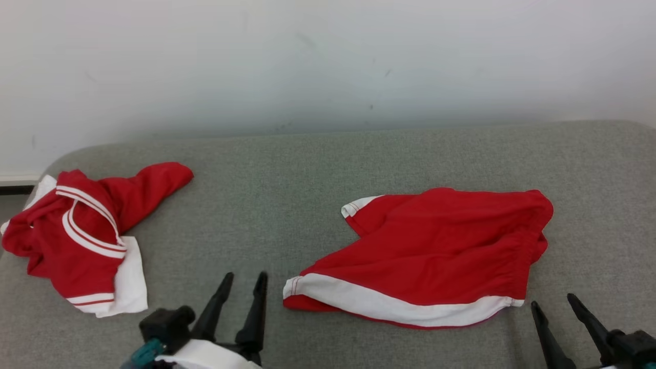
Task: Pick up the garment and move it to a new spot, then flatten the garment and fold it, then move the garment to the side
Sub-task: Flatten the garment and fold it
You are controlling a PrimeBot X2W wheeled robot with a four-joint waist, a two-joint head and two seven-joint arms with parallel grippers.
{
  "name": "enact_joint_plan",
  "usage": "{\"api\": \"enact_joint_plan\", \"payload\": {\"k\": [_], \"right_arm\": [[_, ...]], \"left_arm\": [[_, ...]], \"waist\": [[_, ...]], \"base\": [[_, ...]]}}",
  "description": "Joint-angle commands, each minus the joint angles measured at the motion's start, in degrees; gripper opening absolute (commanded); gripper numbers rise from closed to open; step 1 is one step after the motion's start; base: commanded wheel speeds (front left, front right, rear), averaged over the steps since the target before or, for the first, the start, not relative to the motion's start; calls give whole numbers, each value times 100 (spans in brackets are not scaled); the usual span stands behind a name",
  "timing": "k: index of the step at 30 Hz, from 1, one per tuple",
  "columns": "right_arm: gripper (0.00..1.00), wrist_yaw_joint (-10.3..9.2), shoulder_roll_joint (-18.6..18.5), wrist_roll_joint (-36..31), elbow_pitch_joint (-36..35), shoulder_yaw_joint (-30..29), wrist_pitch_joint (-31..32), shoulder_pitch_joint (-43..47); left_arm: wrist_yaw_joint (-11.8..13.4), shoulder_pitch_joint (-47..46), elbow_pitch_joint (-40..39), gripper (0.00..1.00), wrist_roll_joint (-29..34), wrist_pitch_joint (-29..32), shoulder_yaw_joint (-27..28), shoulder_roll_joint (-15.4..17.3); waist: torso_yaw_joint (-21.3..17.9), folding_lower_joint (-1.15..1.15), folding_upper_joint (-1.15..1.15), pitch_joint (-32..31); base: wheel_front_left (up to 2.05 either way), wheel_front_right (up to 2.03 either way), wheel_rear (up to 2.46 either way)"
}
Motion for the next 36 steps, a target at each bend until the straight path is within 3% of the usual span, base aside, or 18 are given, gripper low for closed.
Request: {"api": "enact_joint_plan", "payload": {"k": [1,17,22,34,35,36], "right_arm": [[100,-13,-58,52,93,89,31,-136],[100,-13,-413,1148,1630,1884,199,-1542],[100,-13,-419,1363,1890,2263,89,-1796],[100,-13,-408,1688,2280,2931,-74,-2158],[92,-12,-405,1706,2295,2972,-80,-2173],[70,-12,-404,1727,2311,3022,-85,-2188]], "left_arm": [[-10,-84,45,100,-54,81,-83,62],[-5,-932,599,100,-1020,1453,-1254,404],[-5,-1073,673,100,-1346,1616,-1481,451],[35,-1478,1256,100,-1467,1546,-1562,461],[24,-1485,1264,100,-1475,1543,-1596,463],[13,-1497,1263,74,-1480,1523,-1636,468]], "waist": [[-15,0,0,90],[75,0,0,549],[75,0,0,612],[23,0,0,731],[15,0,0,730],[6,0,0,727]], "base": [[0,0,0],[0,0,0],[0,0,0],[0,0,0],[0,0,0],[0,0,0]]}}
